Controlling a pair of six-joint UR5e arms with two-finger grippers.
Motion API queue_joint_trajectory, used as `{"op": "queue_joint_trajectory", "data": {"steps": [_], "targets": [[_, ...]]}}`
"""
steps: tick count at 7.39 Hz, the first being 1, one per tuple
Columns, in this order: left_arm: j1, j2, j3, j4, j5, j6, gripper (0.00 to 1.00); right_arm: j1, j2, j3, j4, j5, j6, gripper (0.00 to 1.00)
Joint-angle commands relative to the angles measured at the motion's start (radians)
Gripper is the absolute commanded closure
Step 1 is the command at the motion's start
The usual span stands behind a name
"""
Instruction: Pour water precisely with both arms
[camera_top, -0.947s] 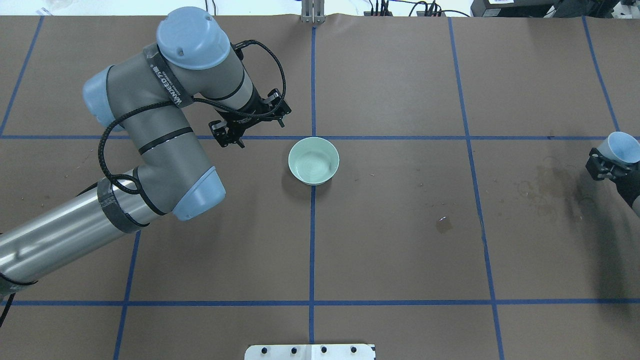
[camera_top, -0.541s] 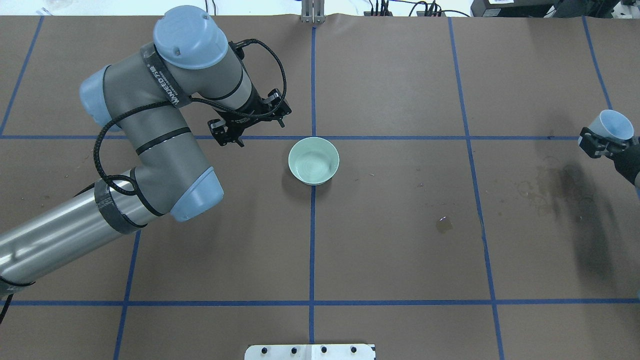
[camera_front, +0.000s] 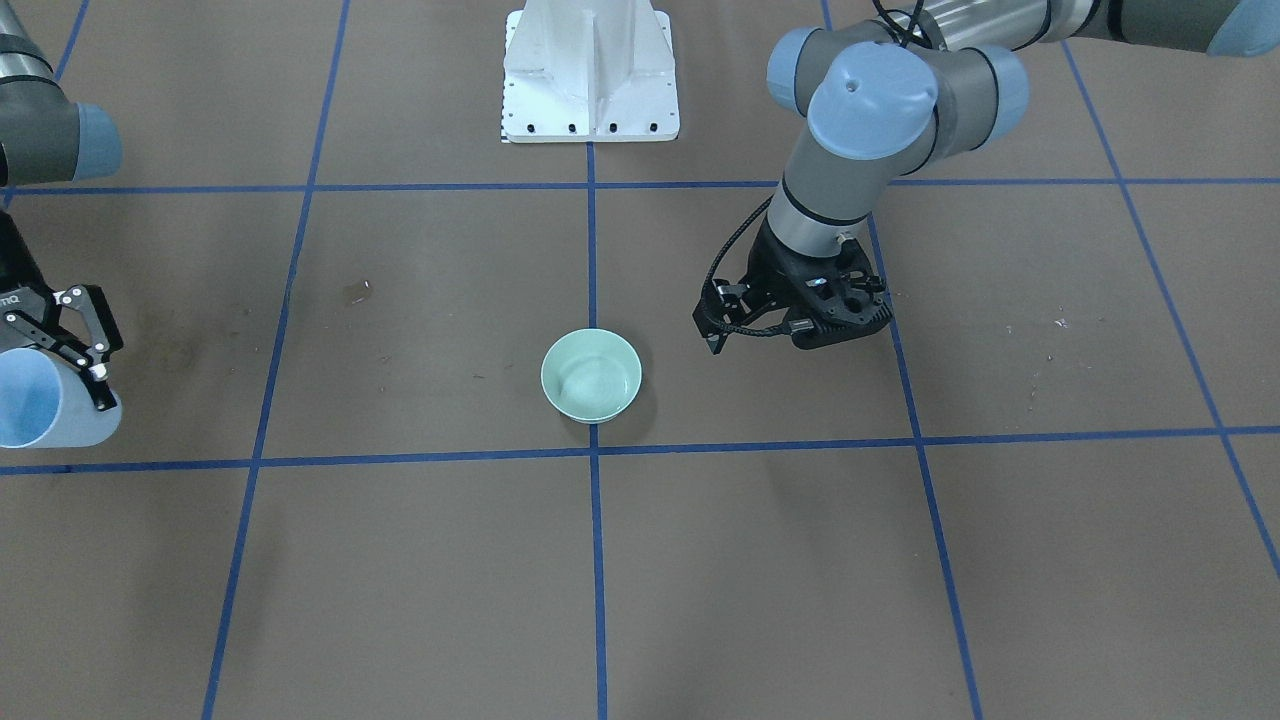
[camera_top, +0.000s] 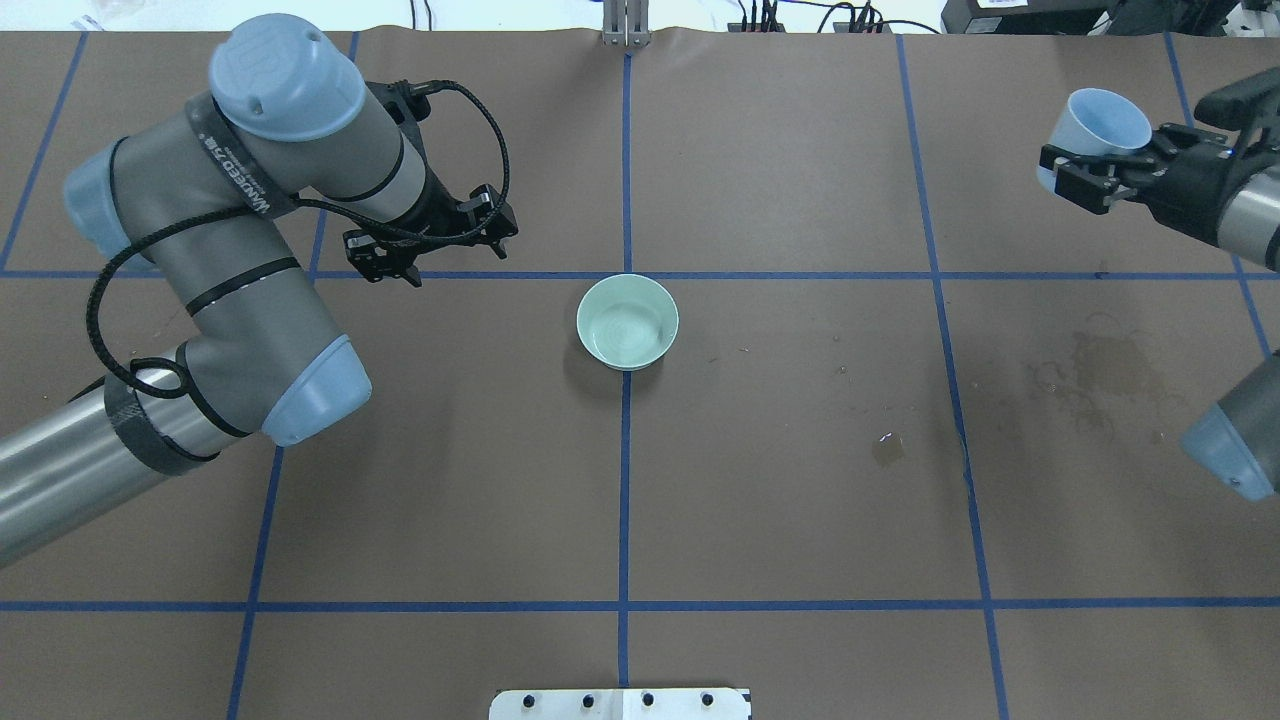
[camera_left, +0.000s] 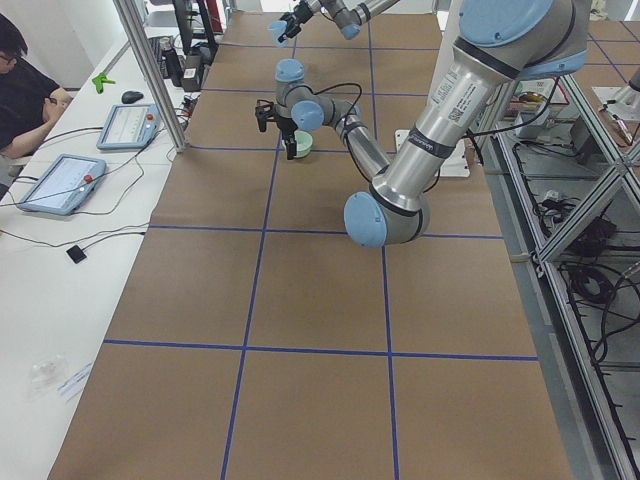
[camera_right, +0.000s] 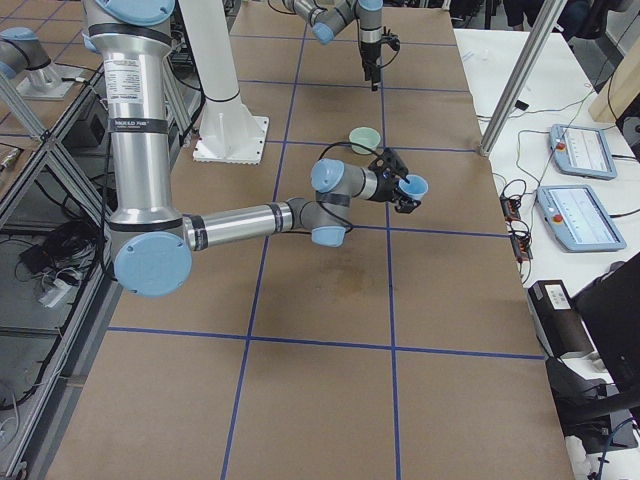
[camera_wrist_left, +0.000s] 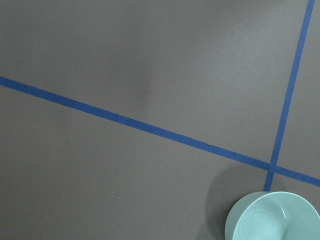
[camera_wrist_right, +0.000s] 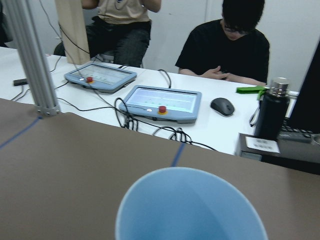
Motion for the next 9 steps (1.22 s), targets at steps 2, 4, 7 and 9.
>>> {"op": "queue_joint_trajectory", "data": {"steps": [2, 4, 7, 9], "targets": [[-0.106, 0.19, -0.102, 0.0, -0.008, 0.27, 0.0, -0.075, 0.107, 0.028, -0.073, 0.233, -0.04, 1.0], [-0.14, 0.224, -0.094, 0.0, -0.008, 0.339, 0.0, -0.128, 0.131, 0.029, -0.123, 0.183, -0.057, 1.0], [-0.142, 0.232, -0.082, -0.003, -0.007, 0.346, 0.0, -0.261, 0.212, 0.039, -0.235, 0.056, -0.066, 1.0], [-0.143, 0.232, -0.08, -0.003, -0.007, 0.346, 0.0, -0.338, 0.282, 0.113, -0.513, 0.059, -0.069, 1.0]]}}
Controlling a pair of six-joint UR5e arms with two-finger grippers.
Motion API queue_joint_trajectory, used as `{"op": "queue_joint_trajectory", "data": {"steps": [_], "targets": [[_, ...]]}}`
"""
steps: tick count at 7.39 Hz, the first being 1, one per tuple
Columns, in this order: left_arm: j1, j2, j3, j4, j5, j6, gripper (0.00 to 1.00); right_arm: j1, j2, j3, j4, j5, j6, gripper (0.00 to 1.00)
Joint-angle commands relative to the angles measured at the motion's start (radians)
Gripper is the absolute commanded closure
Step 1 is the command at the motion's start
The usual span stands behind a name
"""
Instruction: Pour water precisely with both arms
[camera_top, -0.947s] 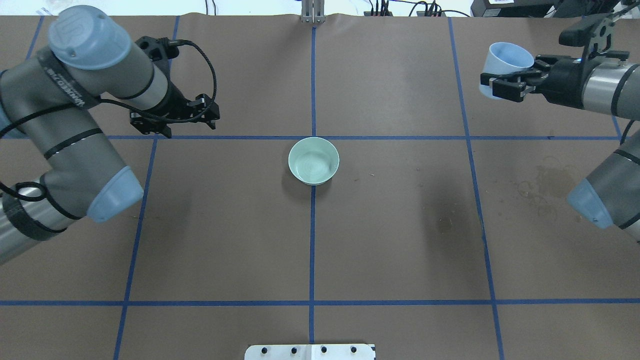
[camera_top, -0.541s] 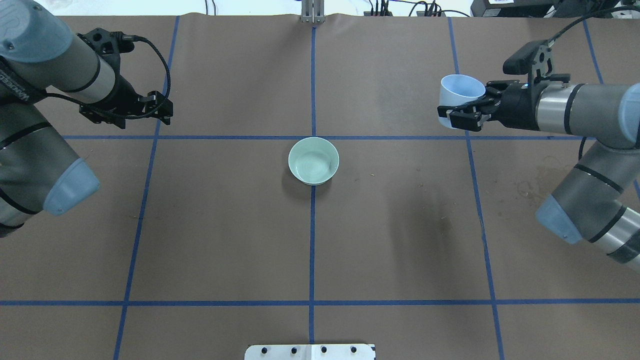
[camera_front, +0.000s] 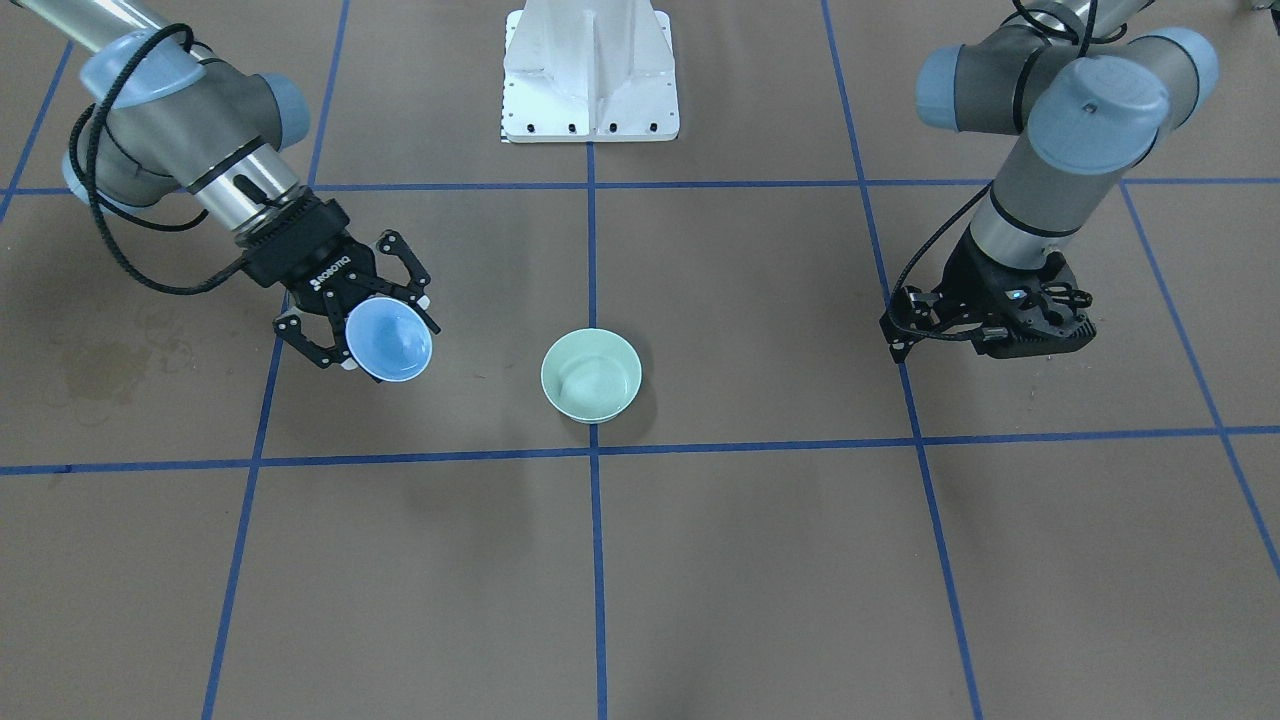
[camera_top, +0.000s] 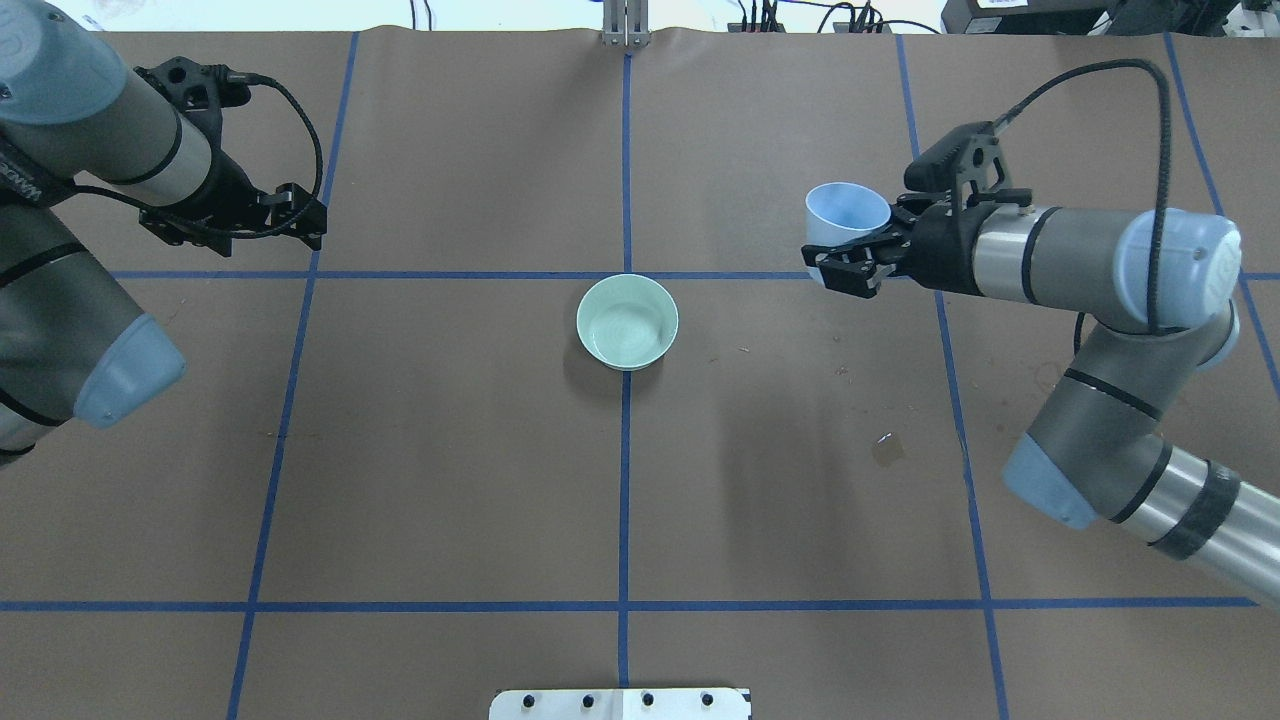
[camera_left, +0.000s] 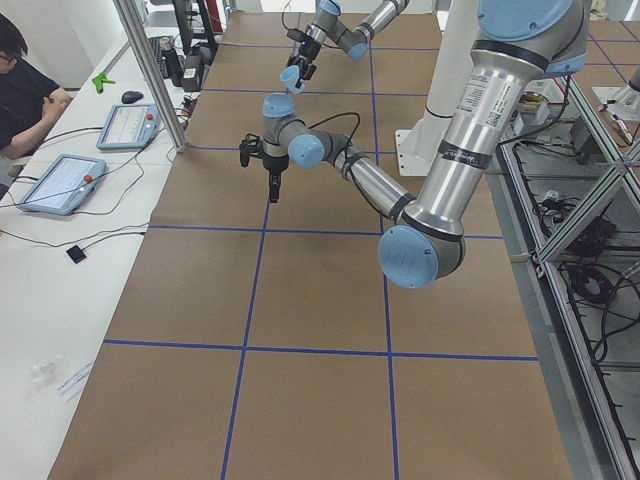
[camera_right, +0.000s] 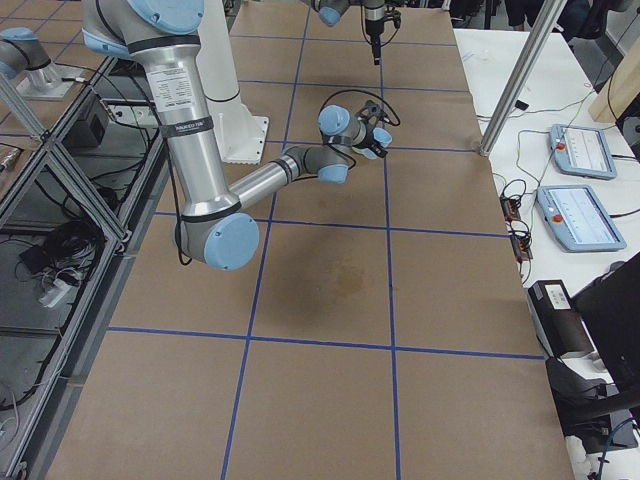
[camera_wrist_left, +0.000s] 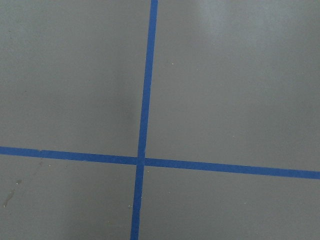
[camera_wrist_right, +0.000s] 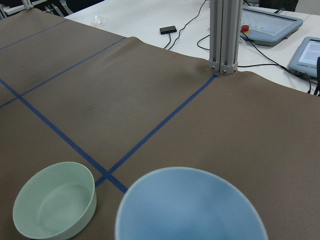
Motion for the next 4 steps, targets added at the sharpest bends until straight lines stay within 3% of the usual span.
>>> {"op": "queue_joint_trajectory", "data": {"steps": [1, 4], "targets": [[-0.001, 0.001, 0.001, 0.0, 0.002, 0.0, 0.0, -0.083, 0.061, 0.073, -0.262, -0.007, -0.047, 1.0], [-0.007, -0.001, 0.012, 0.0, 0.002, 0.045, 0.0, -0.128, 0.205, 0.069, -0.569, -0.004, -0.16, 1.0]]}}
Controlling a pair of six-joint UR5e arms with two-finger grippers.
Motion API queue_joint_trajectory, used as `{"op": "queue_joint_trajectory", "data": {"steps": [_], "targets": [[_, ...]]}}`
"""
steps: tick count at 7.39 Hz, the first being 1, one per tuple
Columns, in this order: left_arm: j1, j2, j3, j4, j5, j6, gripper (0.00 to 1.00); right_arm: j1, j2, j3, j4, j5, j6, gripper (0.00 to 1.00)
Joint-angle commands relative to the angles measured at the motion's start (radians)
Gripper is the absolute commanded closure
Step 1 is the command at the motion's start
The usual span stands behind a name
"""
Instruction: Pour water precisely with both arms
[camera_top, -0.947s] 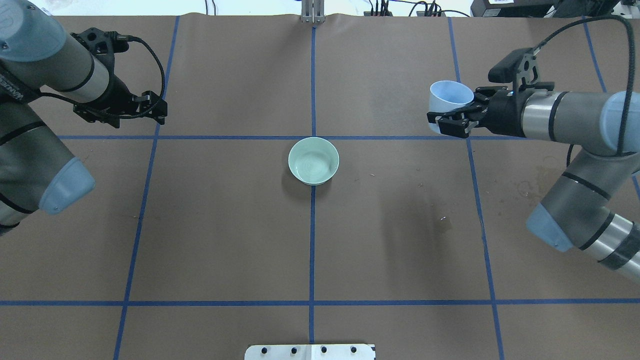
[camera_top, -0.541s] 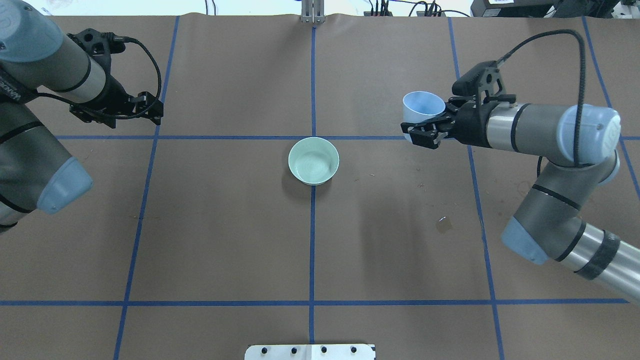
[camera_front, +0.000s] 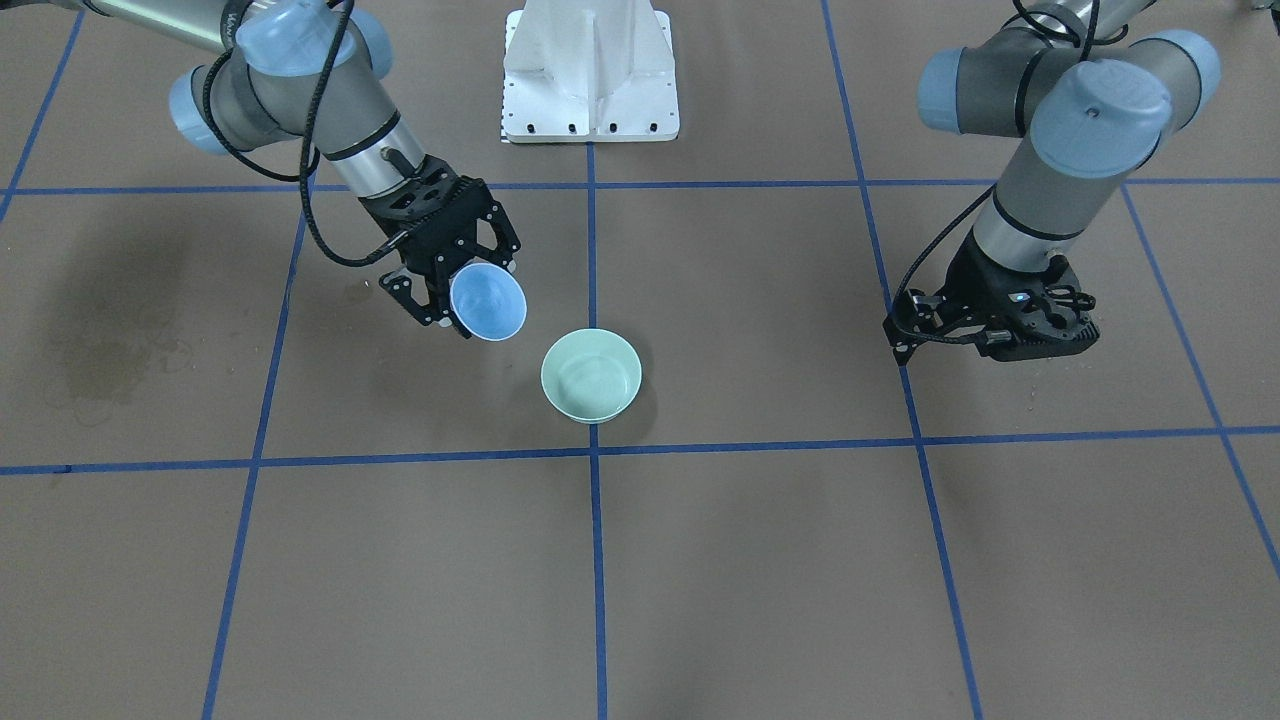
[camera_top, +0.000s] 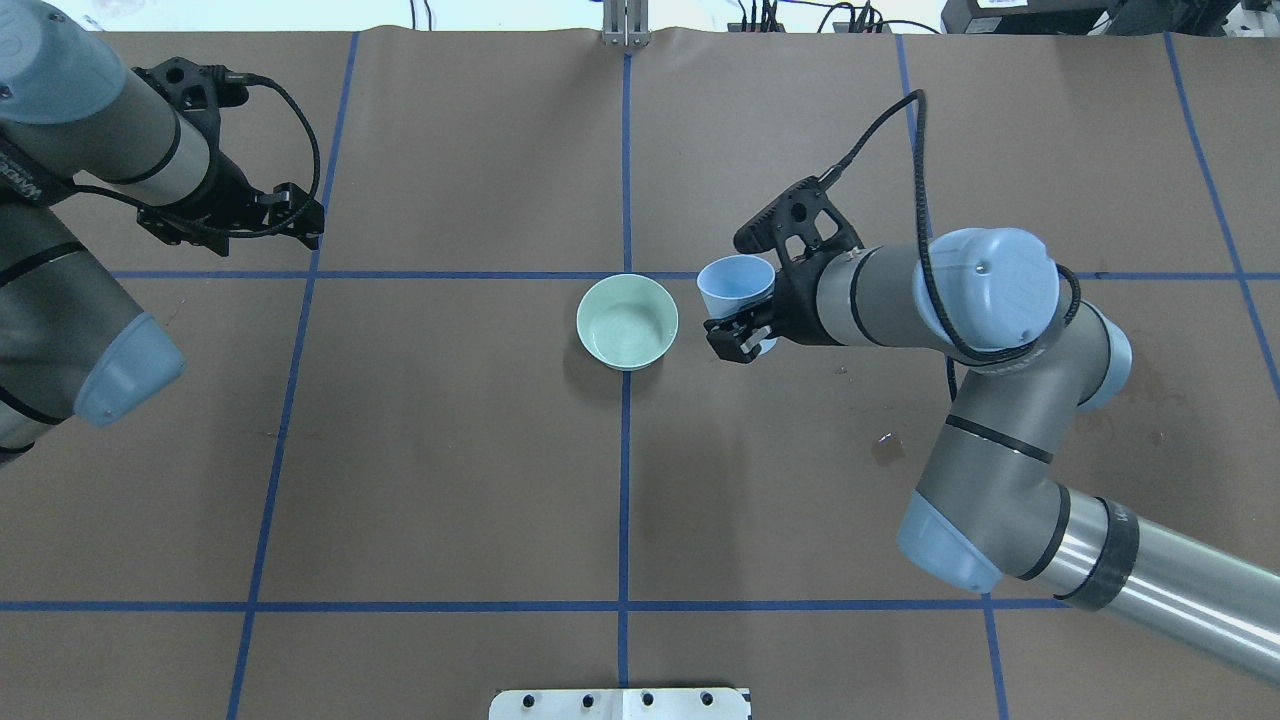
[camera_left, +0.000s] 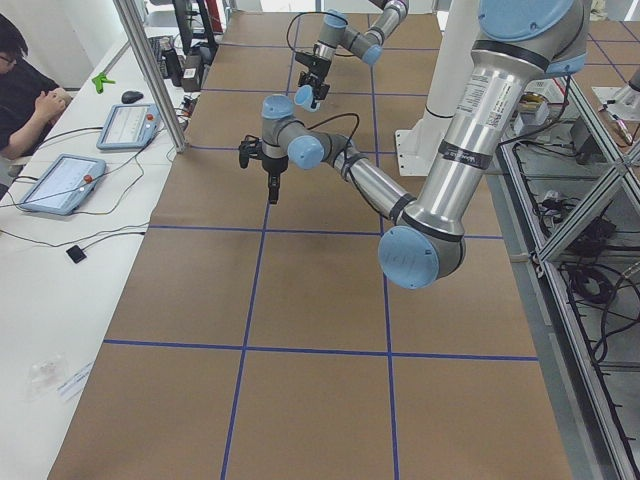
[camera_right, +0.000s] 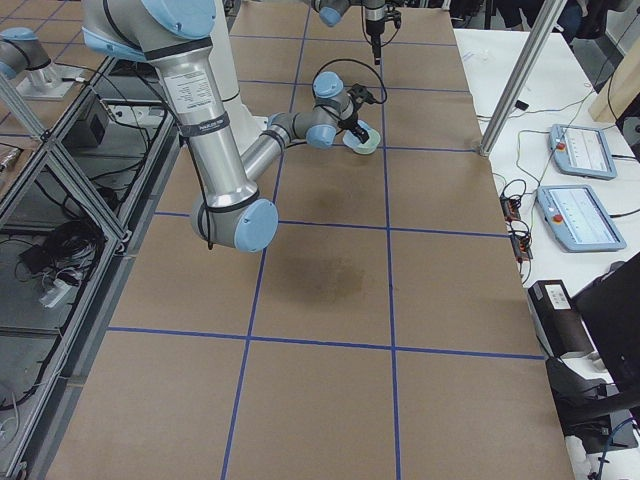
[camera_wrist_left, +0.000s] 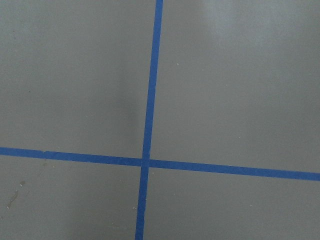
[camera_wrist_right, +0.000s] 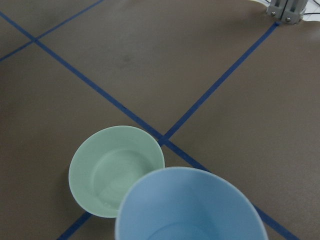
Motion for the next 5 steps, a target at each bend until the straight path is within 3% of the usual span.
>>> {"op": "queue_joint_trajectory", "data": {"steps": [1, 2, 4, 5], "targets": [[-0.014, 0.0, 0.008, 0.003, 0.0, 0.05, 0.0, -0.017, 0.117, -0.012, -0.242, 0.012, -0.088, 1.0], [-0.016, 0.0, 0.011, 0.003, 0.0, 0.055, 0.0, -0.025, 0.146, -0.024, -0.308, 0.01, -0.109, 1.0], [-0.019, 0.0, 0.016, 0.001, 0.0, 0.057, 0.0, -0.032, 0.185, -0.096, -0.335, 0.018, -0.131, 1.0], [-0.024, 0.0, 0.017, 0.001, 0.0, 0.058, 0.0, -0.032, 0.244, -0.146, -0.414, 0.035, -0.135, 1.0]]}}
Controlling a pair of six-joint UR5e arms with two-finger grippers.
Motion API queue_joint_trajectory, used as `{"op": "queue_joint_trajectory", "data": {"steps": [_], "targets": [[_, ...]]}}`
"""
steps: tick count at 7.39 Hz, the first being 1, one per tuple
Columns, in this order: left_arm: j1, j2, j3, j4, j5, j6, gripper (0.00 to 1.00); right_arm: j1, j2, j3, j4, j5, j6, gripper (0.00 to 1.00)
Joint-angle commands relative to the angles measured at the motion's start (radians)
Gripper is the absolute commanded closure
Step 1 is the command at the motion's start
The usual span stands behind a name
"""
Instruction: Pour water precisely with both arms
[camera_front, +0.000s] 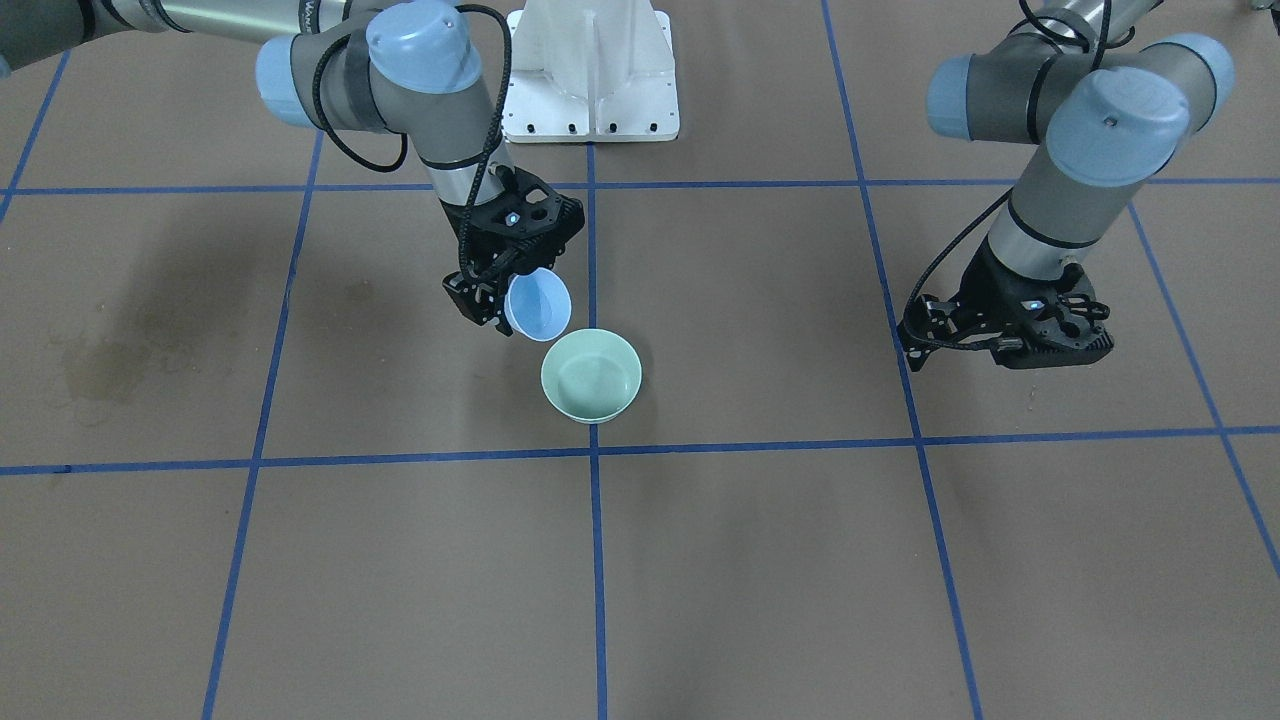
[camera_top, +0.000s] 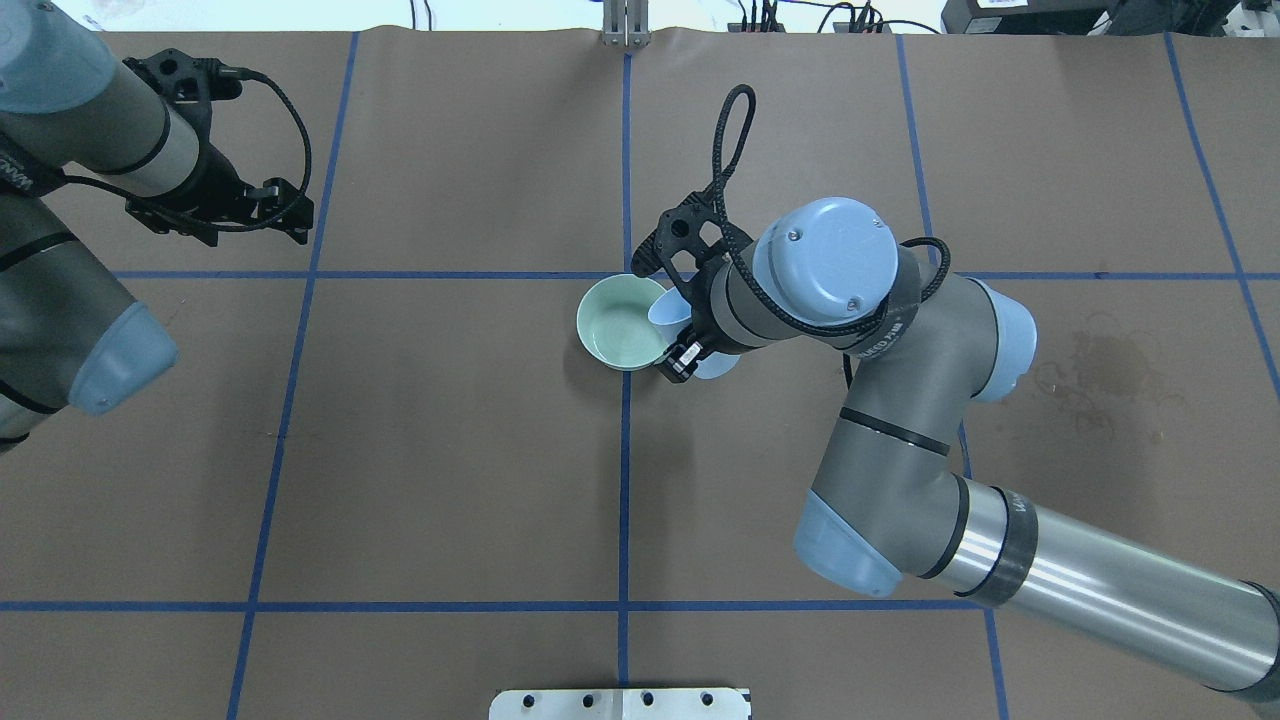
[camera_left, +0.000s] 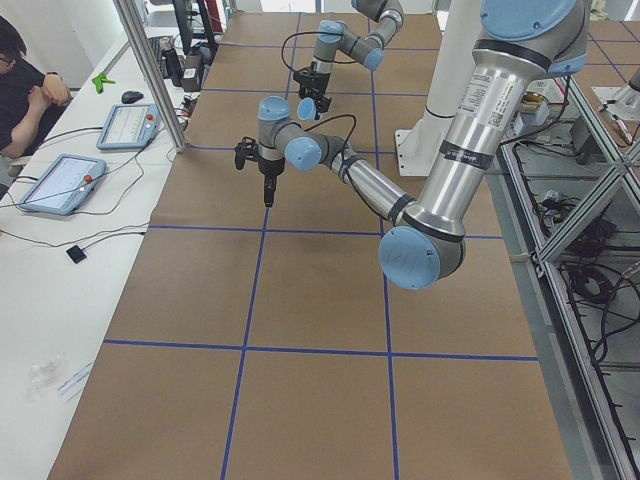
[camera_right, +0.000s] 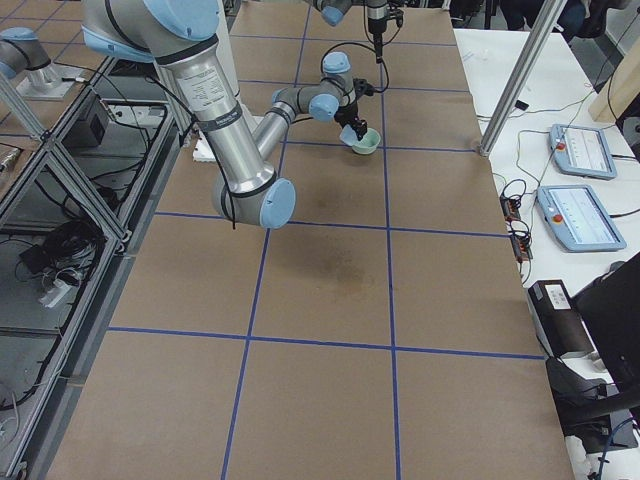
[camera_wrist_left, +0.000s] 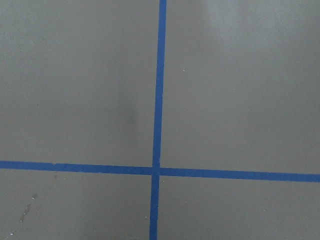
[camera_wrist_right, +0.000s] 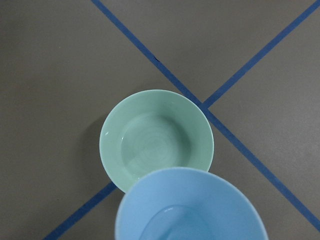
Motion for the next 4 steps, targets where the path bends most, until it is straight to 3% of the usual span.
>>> {"op": "queue_joint_trajectory", "data": {"steps": [1, 4], "targets": [[-0.008, 0.0, 0.004, -0.001, -0.001, 0.008, 0.0, -0.002, 0.088, -0.071, -0.126, 0.033, -0.037, 1.0], [-0.014, -0.002, 0.024, -0.008, -0.002, 0.021, 0.0, -0.002, 0.197, -0.227, -0.193, 0.074, -0.045, 1.0]]}}
